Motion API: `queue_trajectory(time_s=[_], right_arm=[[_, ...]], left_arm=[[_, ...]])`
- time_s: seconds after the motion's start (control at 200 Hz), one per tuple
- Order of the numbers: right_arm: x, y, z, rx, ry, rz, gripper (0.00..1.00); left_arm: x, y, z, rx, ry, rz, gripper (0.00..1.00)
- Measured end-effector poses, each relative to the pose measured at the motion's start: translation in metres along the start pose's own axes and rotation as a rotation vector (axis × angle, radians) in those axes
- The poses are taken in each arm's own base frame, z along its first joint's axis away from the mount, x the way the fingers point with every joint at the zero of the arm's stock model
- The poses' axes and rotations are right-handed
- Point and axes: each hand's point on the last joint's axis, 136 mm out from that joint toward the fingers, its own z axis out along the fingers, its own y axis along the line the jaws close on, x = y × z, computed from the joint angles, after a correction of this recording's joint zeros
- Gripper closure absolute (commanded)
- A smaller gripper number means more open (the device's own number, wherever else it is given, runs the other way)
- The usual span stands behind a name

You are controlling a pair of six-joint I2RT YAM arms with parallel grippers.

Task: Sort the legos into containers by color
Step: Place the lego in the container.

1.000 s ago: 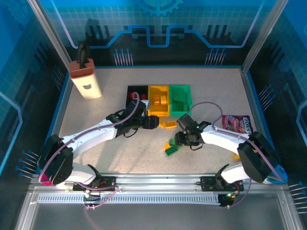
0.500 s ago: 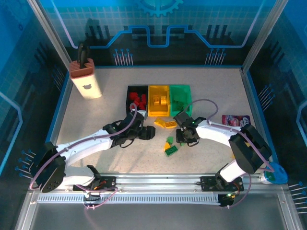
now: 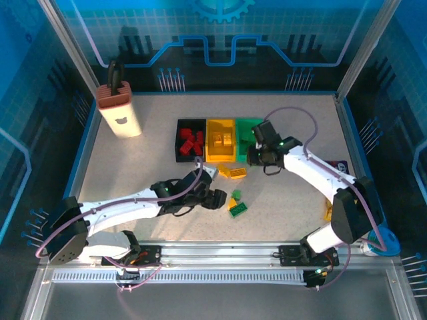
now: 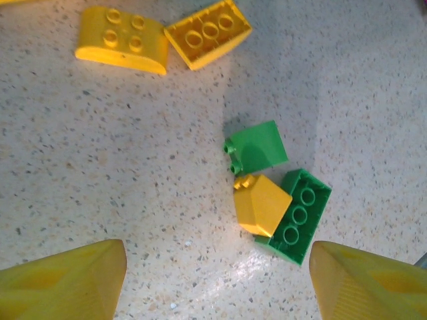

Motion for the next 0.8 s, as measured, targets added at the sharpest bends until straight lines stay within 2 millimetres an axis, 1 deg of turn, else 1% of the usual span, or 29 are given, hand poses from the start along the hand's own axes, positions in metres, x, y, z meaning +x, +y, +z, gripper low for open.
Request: queue_trajectory(time_s=[0.065, 0.125, 0.17, 0.24, 0.315, 0.385, 0.44, 0.505, 0.56, 0.585, 0.635, 0.665, 0.715, 0.8], right_arm=[[-0.022, -0.003, -0.001, 0.000, -0.023, 0.005, 0.74], [-0.039, -0.006, 0.005, 0.006, -0.029, 0.005, 0.74], [-0.049, -0.007, 0.012, 0.012, -0.025, 0.005, 0.74], [-0.062, -0.009, 0.028, 0.022, -0.006, -0.001, 0.73], [-0.069, -0.011, 0.049, 0.034, 0.025, -0.012, 0.73], [-0.070, -0.013, 0.068, 0.047, 0.061, -0.020, 0.73], [-0.071, -0.014, 0.080, 0.059, 0.087, -0.026, 0.72], [-0.072, -0.015, 0.092, 0.068, 0.108, -0.035, 0.69], [-0.074, -0.015, 0.098, 0.074, 0.121, -0.041, 0.62], [-0.075, -0.014, 0.099, 0.075, 0.123, -0.040, 0.55], [-0.080, -0.013, 0.100, 0.074, 0.123, -0.051, 0.34], [-0.083, -0.012, 0.099, 0.074, 0.118, -0.051, 0.27], [-0.088, -0.010, 0.097, 0.069, 0.108, -0.054, 0.21], [-0.095, -0.008, 0.092, 0.071, 0.088, -0.064, 0.20]], left_arm=[[0.008, -0.001, 0.001, -0.001, 0.016, 0.012, 0.27], [0.012, -0.003, 0.002, 0.002, 0.024, 0.022, 0.27], [0.014, -0.006, 0.003, 0.007, 0.026, 0.031, 0.27], [0.018, -0.010, 0.004, 0.014, 0.035, 0.043, 0.27], [0.024, -0.014, 0.008, 0.017, 0.050, 0.058, 0.27], [0.030, -0.017, 0.011, 0.018, 0.068, 0.073, 0.27], [0.035, -0.018, 0.013, 0.017, 0.081, 0.082, 0.27], [0.040, -0.019, 0.016, 0.015, 0.095, 0.092, 0.27], [0.044, -0.020, 0.018, 0.011, 0.107, 0.099, 0.30], [0.046, -0.020, 0.019, 0.010, 0.113, 0.103, 0.30], [0.050, -0.021, 0.020, 0.005, 0.127, 0.113, 0.32], [0.053, -0.021, 0.021, 0.004, 0.135, 0.118, 0.33], [0.056, -0.023, 0.022, 0.000, 0.151, 0.128, 0.35], [0.060, -0.029, 0.024, 0.004, 0.168, 0.144, 0.37]])
